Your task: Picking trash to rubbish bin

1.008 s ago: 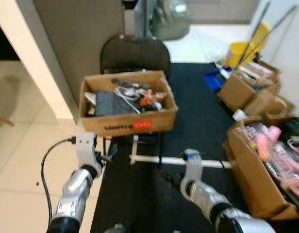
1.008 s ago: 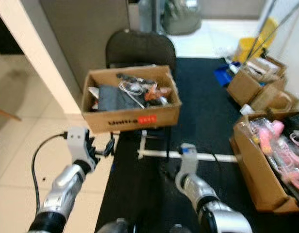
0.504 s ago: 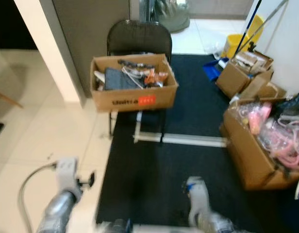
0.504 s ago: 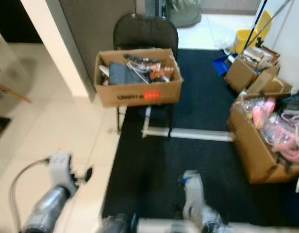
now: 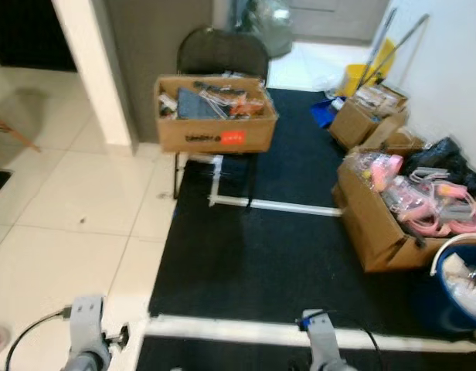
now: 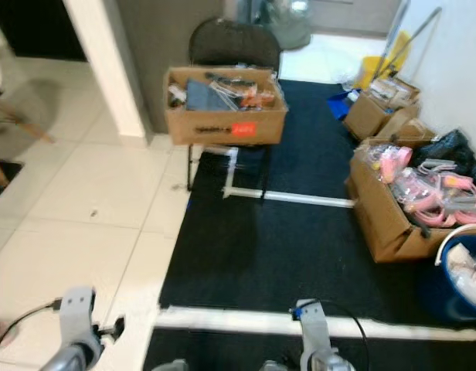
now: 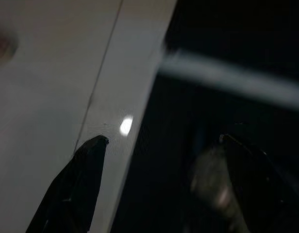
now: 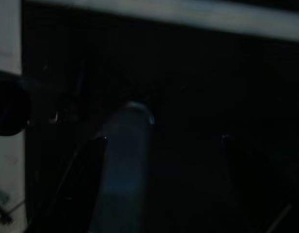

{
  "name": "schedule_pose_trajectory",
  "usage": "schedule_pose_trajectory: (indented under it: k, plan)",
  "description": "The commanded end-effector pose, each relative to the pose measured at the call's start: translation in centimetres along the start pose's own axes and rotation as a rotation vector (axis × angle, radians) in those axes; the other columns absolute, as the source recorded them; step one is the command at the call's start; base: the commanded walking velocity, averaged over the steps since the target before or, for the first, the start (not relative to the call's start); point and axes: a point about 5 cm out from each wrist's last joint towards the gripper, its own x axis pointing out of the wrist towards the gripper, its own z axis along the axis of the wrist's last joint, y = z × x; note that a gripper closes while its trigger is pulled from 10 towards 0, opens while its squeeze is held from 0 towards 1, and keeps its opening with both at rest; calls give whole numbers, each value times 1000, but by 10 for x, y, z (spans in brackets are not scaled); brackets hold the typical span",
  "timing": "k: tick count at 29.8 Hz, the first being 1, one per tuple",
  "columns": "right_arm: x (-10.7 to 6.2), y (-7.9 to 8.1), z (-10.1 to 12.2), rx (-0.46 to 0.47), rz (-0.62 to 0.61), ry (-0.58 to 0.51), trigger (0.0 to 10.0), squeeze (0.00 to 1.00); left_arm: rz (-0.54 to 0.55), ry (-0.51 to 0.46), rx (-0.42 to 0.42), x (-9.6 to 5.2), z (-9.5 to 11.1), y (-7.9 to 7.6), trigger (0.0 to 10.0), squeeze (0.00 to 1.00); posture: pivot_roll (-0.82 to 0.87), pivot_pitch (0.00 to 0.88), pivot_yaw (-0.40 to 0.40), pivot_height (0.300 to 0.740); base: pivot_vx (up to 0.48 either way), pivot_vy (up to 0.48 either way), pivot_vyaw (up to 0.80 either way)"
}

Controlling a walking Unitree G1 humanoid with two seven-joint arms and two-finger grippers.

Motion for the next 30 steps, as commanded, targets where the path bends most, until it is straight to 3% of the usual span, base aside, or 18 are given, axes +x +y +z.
schedule_pose_trajectory:
  k: [1,5,10,12,15,19,26,28,30]
  plan:
    - [-1,-1,-9,-39,-4,39,10000,0,32,67,-31,-4,-16,3,10000,0,82,42,9,740,-435,0,0]
    - [-1,1,-12,-83,-1,57,10000,0,79,138,-80,-10,-36,6,10000,0,78,36,3,740,-402,0,0]
    - [-1,0,-15,-117,-2,75,10000,0,97,189,-74,-15,-48,7,10000,0,72,31,1,740,-139,0,-480]
    - [-1,-2,-18,-162,-5,94,10000,0,126,300,56,-23,-68,9,10000,0,67,31,0,740,0,0,-800]
    - [-2,-4,-19,-192,-7,105,10000,0,136,394,129,-32,-87,8,10000,0,55,39,-6,740,0,0,-800]
    - [-2,-5,-19,-219,-3,112,10000,0,128,423,160,-35,-94,5,10000,0,45,63,-25,740,0,0,-800]
    - [-6,-23,-27,-296,-33,152,10000,0,82,450,165,-39,-109,-15,10000,0,43,81,-42,740,0,0,-800]
    - [-8,-30,-28,-301,-50,159,10000,0,59,469,188,-41,-114,-23,10000,0,32,69,-32,740,0,0,-800]
    - [-8,-32,-26,-278,-73,150,10000,0,16,496,262,-43,-118,-28,10000,0,1,57,-13,740,0,0,-800]
